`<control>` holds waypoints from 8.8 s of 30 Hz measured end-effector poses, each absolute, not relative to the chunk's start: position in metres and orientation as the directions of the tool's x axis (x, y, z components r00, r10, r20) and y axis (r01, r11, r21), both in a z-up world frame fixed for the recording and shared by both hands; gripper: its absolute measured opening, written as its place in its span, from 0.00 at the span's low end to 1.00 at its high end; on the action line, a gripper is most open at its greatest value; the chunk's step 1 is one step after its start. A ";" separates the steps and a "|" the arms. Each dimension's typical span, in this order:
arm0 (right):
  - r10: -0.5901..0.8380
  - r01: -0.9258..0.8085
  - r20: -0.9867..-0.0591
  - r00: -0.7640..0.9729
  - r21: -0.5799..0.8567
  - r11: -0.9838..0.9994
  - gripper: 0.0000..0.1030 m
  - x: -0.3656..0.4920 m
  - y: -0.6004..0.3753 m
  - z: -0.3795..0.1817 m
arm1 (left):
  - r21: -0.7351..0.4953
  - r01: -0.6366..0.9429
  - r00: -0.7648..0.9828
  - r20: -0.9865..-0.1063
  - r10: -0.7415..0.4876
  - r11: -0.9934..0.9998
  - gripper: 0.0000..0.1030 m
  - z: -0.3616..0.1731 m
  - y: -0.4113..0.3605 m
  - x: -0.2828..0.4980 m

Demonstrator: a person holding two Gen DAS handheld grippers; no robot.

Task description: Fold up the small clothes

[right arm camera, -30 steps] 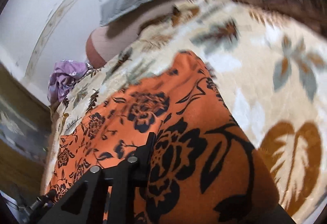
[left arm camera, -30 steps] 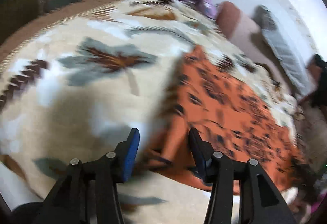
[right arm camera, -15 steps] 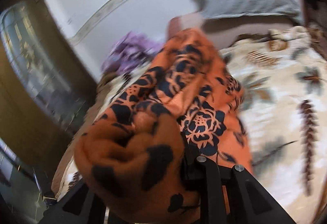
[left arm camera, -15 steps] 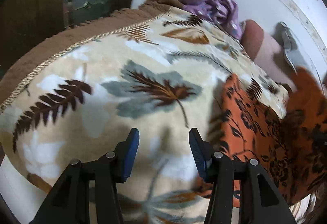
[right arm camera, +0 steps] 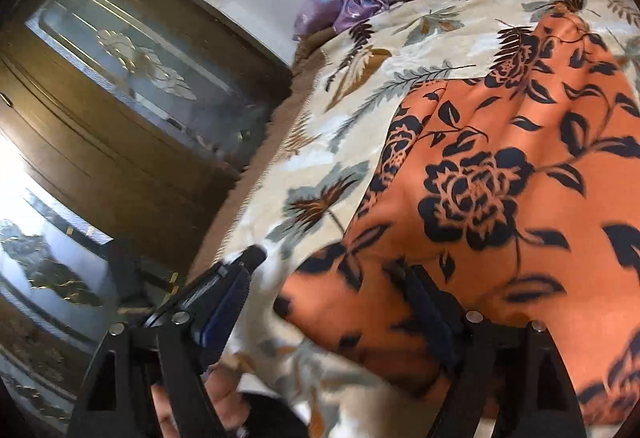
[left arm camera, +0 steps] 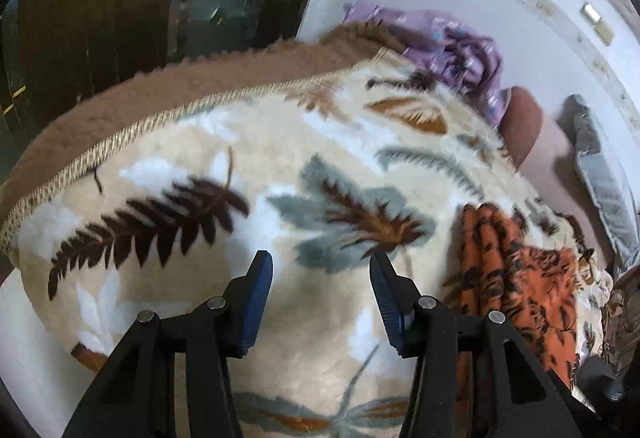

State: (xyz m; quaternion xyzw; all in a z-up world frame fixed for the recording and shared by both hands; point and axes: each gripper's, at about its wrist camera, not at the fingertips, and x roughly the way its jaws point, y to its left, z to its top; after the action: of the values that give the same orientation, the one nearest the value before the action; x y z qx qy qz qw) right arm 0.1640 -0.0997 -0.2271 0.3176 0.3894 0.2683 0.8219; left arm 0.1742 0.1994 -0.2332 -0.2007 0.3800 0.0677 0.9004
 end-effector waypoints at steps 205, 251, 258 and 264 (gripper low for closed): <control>0.639 0.016 -0.540 0.548 0.770 0.638 0.71 0.227 -0.226 -0.311 | -0.651 0.153 0.257 -0.700 -0.666 0.743 0.89 -0.267 0.087 0.267; 0.439 -0.048 -0.547 0.713 0.587 0.808 0.47 0.190 -0.342 -0.245 | -0.295 0.410 0.490 -0.727 -0.481 0.863 0.27 -0.211 -0.094 0.222; 0.475 0.022 -0.603 0.641 0.633 0.774 0.46 0.216 -0.347 -0.283 | -0.248 0.402 0.480 -0.763 -0.434 0.881 0.26 -0.231 -0.099 0.228; 0.492 0.103 -0.632 0.599 0.670 0.735 0.50 0.223 -0.359 -0.306 | -0.213 0.382 0.473 -0.791 -0.388 0.900 0.30 -0.243 -0.096 0.233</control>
State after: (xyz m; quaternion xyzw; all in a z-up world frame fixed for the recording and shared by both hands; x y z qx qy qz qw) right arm 0.2228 -0.3588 -0.3062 0.3443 0.4323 0.1178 0.8251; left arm 0.2330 -0.0962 -0.2432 -0.0033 0.4620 -0.2241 0.8581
